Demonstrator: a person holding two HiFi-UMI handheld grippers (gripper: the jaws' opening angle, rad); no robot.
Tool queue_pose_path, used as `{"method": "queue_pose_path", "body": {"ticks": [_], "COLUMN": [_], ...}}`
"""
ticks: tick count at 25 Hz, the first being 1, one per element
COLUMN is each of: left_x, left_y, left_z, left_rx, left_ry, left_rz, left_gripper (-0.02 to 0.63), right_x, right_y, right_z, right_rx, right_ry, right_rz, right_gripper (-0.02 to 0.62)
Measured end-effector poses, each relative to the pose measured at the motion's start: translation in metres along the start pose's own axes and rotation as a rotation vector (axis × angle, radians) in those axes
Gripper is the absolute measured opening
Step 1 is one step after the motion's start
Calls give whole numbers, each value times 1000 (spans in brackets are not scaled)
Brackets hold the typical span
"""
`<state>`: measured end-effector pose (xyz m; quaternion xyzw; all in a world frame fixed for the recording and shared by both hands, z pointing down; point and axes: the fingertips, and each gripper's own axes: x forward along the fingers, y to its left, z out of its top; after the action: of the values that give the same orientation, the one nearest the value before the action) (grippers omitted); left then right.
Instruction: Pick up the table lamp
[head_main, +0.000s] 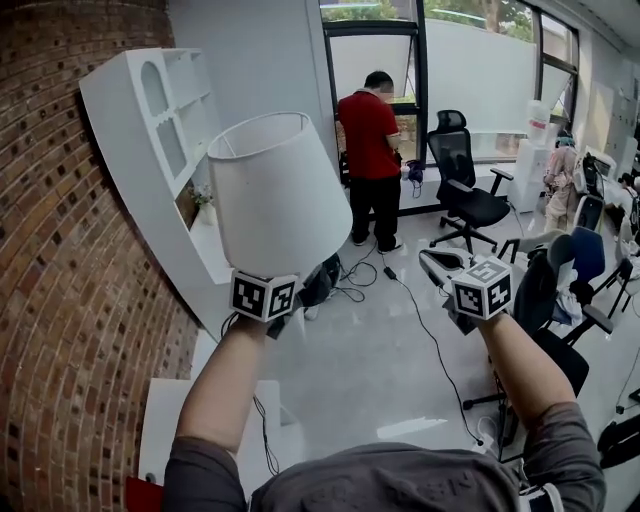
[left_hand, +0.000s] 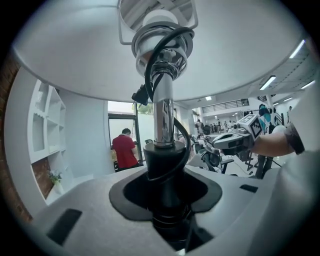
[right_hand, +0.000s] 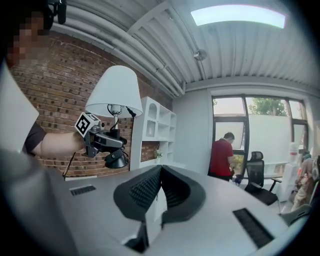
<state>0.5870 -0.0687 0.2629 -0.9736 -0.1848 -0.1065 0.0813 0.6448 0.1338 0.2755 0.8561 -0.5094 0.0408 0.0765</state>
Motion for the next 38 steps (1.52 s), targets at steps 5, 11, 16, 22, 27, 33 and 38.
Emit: {"method": "queue_pose_path", "body": {"ticks": [5,11,16,22,27,33,38], "left_x": [2,-8,-18,-29,-36,-41,-44], "left_y": [-22,-36,-42,-39,-38,-38,-39], "left_z": [35,50,52,54,55,56,58], "left_rx": [-22,-4,-3,-2,15,16,25], "left_ry": [0,31,36,35,41,39,42], "left_rz": [-57,-77,-82,-66,-56,-56,-53], "left_gripper": [144,144,144,146,146,146,146], "right_x": [-10,-10,-6,-3,-1,0,-2], "right_y": [-2,15,29,38,43,50,51], "right_z": [23,35,43,50,54,59,61], "right_rx": [-2,-20,-24,-26,-31,-38,-52], "right_ry": [-24,-40,-56,-69,-76,-84,-84], "right_rz": [12,38,57,68,74,82,76], "right_gripper": [-5,-5,-5,-5,-5,-6,-6]}}
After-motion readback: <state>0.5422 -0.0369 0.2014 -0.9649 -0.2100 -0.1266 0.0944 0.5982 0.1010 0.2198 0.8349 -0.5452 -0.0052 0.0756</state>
